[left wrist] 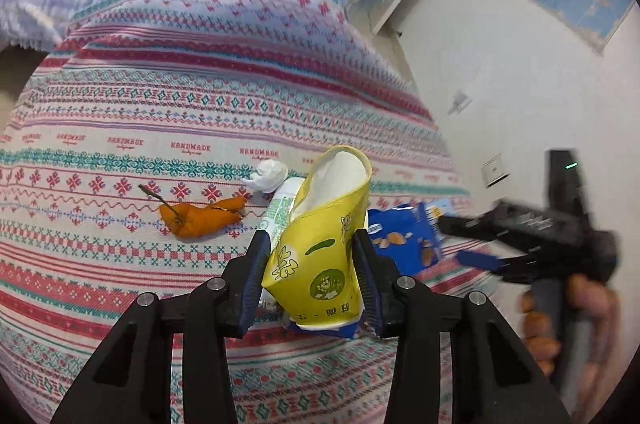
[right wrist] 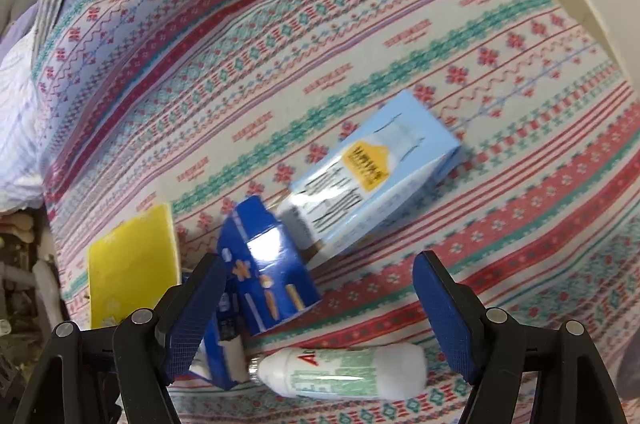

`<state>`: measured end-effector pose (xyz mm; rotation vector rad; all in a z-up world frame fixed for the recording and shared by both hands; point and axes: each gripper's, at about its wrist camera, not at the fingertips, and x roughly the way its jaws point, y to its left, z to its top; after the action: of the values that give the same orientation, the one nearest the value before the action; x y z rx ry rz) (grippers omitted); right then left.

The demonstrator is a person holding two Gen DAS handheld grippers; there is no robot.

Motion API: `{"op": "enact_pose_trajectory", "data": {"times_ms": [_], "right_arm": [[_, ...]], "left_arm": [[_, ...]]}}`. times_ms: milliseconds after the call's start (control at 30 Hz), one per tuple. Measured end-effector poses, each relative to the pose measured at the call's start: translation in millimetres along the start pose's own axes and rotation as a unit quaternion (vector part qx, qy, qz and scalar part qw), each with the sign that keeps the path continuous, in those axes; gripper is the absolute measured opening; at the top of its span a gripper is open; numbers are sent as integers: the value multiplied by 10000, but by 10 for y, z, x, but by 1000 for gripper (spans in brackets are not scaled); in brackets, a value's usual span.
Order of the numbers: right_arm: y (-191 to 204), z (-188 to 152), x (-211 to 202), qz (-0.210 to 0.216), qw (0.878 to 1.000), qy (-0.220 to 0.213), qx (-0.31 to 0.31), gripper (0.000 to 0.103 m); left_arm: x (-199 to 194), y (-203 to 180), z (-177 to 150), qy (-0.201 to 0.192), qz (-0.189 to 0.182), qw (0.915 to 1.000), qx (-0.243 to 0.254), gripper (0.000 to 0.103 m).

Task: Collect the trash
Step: 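Grasp the yellow paper cup with the left gripper, then lift the cup with the left gripper while the right gripper grasps the blue cracker box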

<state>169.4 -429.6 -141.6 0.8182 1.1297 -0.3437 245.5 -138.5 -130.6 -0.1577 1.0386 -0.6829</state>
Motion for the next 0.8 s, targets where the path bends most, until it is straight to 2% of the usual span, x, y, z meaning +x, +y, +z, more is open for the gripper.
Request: {"op": "enact_pose_trajectory", "data": {"times_ms": [100, 300, 367, 400, 500, 667, 800], "right_arm": [[37, -22, 76, 116, 9999, 87, 0, 81], [204, -97, 283, -31, 9995, 293, -111, 80], [262, -121, 316, -77, 9994, 296, -173, 56], [291, -135, 328, -99, 9992, 315, -205, 30], [398, -172, 230, -103, 9995, 169, -248, 26], [668, -193, -201, -96, 9968, -473, -633, 23], [817, -272, -448, -138, 9901, -994, -979, 23]], "left_arm": [[-138, 43, -24, -98, -28, 9999, -36, 44], [-303, 262, -47, -167, -95, 9993, -311, 42], [-369, 356, -36, -204, -174, 9987, -428, 42], [-428, 399, -30, -252, -201, 9984, -461, 42], [-600, 483, -20, -398, -268, 9976, -497, 42], [-852, 678, -2, -613, -287, 9959, -598, 41], [-1033, 936, -3, -721, -195, 9943, -759, 41]]}}
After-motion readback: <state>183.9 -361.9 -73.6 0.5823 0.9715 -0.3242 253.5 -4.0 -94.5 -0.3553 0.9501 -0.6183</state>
